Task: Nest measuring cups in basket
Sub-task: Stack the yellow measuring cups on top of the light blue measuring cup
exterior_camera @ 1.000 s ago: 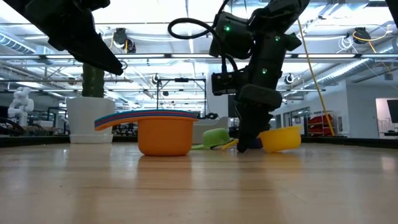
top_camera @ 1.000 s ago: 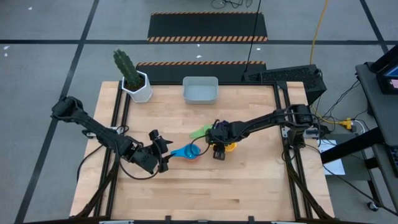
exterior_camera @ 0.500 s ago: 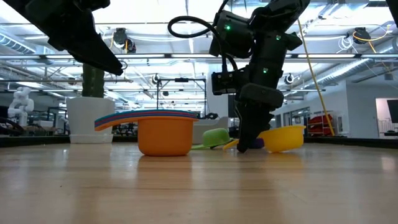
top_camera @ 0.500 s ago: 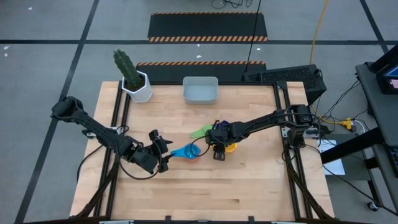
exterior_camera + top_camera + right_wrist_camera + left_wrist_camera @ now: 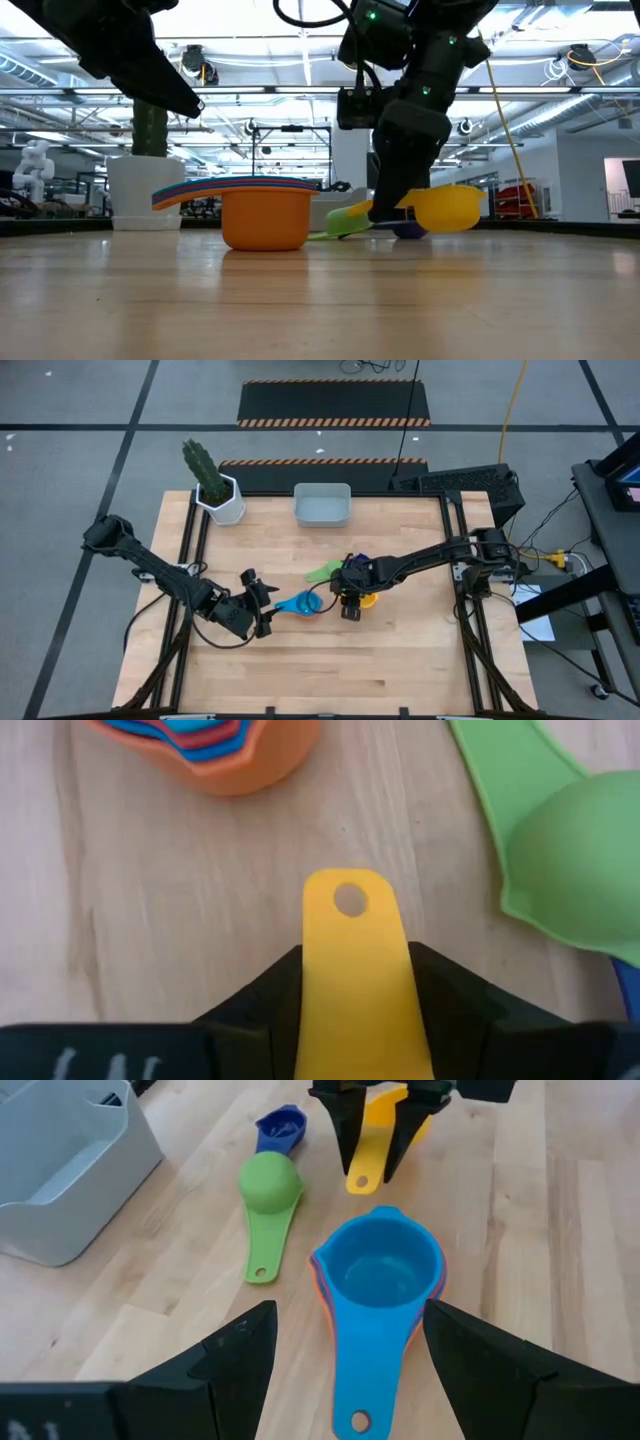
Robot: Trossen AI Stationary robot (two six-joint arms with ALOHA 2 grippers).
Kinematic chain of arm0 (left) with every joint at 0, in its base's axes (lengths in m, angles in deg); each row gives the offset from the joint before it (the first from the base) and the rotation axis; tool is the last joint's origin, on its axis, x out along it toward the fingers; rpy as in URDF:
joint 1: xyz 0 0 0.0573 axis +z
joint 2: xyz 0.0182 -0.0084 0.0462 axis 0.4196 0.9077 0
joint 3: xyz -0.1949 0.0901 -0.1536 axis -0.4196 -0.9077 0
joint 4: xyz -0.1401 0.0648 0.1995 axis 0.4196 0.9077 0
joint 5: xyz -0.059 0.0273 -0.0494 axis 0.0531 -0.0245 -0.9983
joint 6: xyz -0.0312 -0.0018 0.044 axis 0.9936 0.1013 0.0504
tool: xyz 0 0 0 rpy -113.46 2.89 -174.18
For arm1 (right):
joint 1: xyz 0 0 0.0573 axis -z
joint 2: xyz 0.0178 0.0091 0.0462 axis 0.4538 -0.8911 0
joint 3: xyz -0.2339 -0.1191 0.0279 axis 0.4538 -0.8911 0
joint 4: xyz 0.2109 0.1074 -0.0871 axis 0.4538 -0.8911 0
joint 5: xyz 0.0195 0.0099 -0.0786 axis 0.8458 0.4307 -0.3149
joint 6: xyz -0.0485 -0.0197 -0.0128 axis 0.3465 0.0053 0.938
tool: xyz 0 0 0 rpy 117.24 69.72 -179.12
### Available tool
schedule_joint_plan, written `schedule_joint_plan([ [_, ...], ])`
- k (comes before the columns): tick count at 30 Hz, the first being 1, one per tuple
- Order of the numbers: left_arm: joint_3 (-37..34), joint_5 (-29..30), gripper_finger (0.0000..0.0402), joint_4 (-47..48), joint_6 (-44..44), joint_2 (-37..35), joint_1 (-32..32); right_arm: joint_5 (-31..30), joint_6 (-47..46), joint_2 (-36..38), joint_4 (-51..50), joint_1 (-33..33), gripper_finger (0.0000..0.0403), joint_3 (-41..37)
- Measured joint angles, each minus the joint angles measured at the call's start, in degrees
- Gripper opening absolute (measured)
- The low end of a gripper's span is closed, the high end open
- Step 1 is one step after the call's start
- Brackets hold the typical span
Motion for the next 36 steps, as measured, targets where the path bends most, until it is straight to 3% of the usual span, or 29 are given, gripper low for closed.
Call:
schedule_joint_plan([
  [9,0.0,-0.3,0.0255,-0.2,0.1,0.0,0.0,-0.6,-1.3,0.2,2.8,-1.7,0.0143,0.0],
  [24,0.0,-1.0,0.0255,0.0,0.5,0.0,0.3,-2.8,-6.4,6.7,9.1,-3.3,0.0143,0.2],
  [36,0.0,-0.7,0.0255,1.1,0.9,-0.3,0.3,-7.8,-2.5,6.0,18.9,-6.0,0.0143,7.8],
])
